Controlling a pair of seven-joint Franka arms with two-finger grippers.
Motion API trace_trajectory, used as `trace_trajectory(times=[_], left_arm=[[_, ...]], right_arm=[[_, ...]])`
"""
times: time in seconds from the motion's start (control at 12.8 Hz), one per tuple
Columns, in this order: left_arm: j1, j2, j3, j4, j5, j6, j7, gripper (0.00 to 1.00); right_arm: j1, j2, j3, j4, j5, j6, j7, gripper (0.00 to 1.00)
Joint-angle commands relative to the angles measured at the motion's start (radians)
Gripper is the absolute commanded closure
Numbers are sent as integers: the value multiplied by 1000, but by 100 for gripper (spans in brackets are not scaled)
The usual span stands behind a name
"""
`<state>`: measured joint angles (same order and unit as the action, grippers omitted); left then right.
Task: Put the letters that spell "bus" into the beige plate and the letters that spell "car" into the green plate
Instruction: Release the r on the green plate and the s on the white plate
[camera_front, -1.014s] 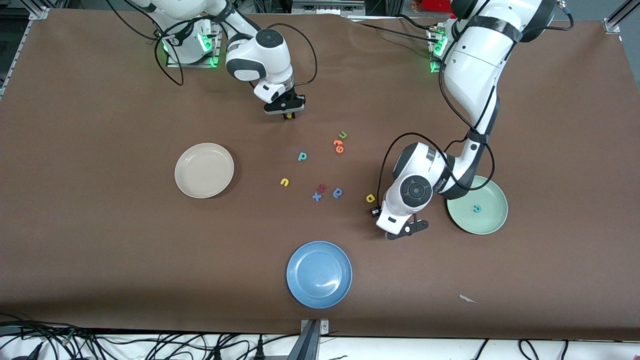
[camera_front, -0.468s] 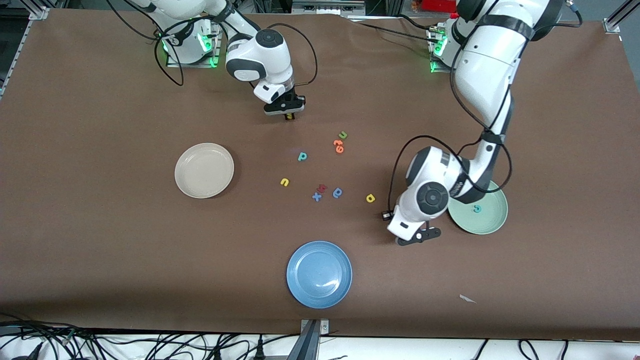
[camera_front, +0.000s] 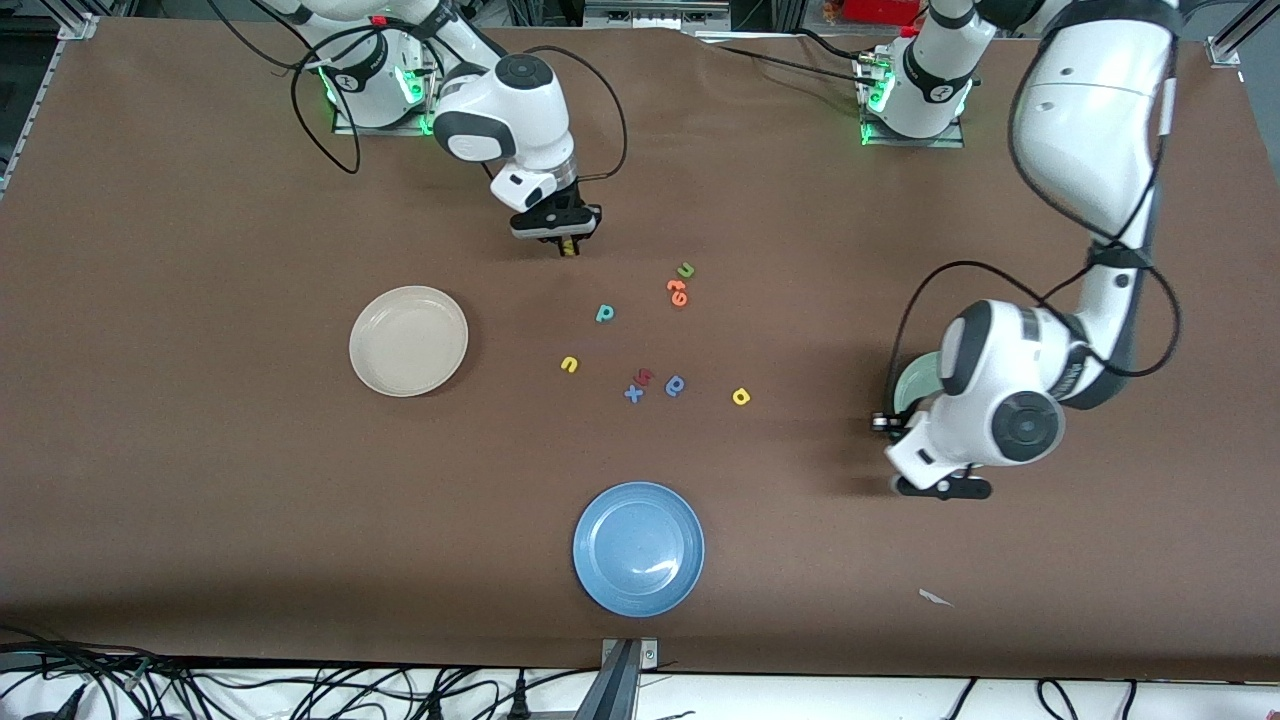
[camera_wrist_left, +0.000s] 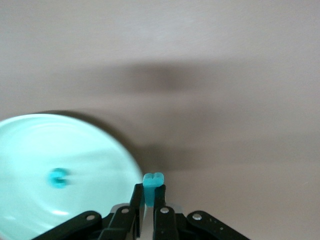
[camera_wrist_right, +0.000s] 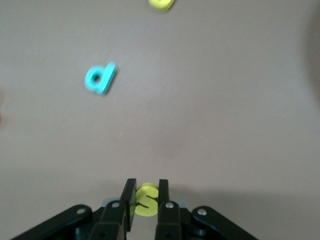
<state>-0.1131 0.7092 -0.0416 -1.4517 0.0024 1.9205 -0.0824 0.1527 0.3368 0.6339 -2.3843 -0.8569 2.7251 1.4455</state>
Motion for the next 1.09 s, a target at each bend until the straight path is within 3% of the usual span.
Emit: trace_trajectory(times=[0.0,0.39,0.47,0.55,0.7,0.86,1.01], left_arm=[[32,-123,-9,-165,30,35,85,100],[65,-227,-9,-452,60,371,87,97],[69,-232,-7,-485,62,421,87,94],[75,-232,-7,-504,74,454,87,84],[76,-231,-14,-489,100,444,67,0],[61,-229,-23,-454,90,417,-12,0],[47,-218,-96,-431,73,417,-183,0]], right_arm=[[-36,-82,13,-20,125,-107,-95,100],[-112,-223,7,63,606,-349,-657,100],[-142,-243,1,80,655,-382,-748,100],[-159,-249,-26,95,674,-410,-819,100],[-160,-251,-113,106,694,-426,-948,100],[-160,-248,-204,108,734,-423,-1090,100],[-162,-233,-265,111,745,-415,-1178,100]])
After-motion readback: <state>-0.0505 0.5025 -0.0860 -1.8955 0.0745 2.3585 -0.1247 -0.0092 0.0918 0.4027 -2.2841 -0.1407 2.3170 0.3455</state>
